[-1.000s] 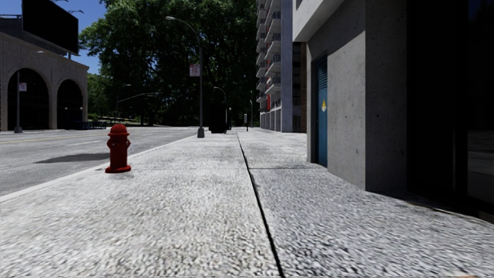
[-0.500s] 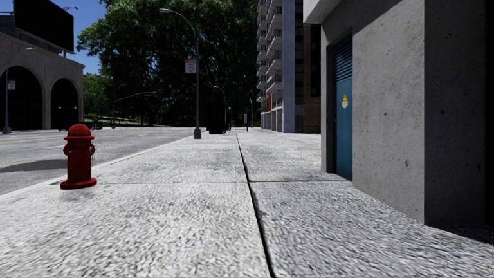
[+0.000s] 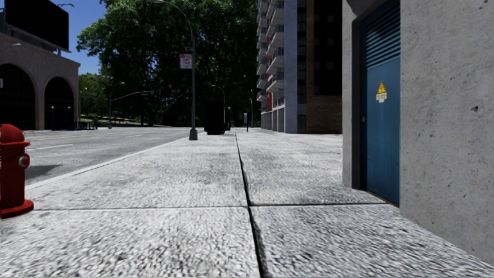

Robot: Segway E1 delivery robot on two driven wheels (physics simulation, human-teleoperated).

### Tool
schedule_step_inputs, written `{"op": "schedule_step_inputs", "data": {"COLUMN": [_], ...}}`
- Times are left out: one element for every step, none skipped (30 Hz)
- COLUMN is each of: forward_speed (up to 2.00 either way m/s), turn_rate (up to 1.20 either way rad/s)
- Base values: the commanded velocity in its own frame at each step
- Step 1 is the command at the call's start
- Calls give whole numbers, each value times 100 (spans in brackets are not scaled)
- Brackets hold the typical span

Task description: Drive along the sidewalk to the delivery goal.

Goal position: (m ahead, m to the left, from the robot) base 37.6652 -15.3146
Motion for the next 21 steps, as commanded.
{"op": "schedule_step_inputs", "data": {"forward_speed": [192, 192, 192, 192, 192, 192, 192, 192, 192, 192, 192, 192, 192, 192, 192, 192, 192, 192, 192, 192, 192], "turn_rate": [0, 0, 0, 0, 0, 0, 0, 0, 0, 0, 0, 0, 0, 0, 0, 0, 0, 0, 0, 0, 0]}}
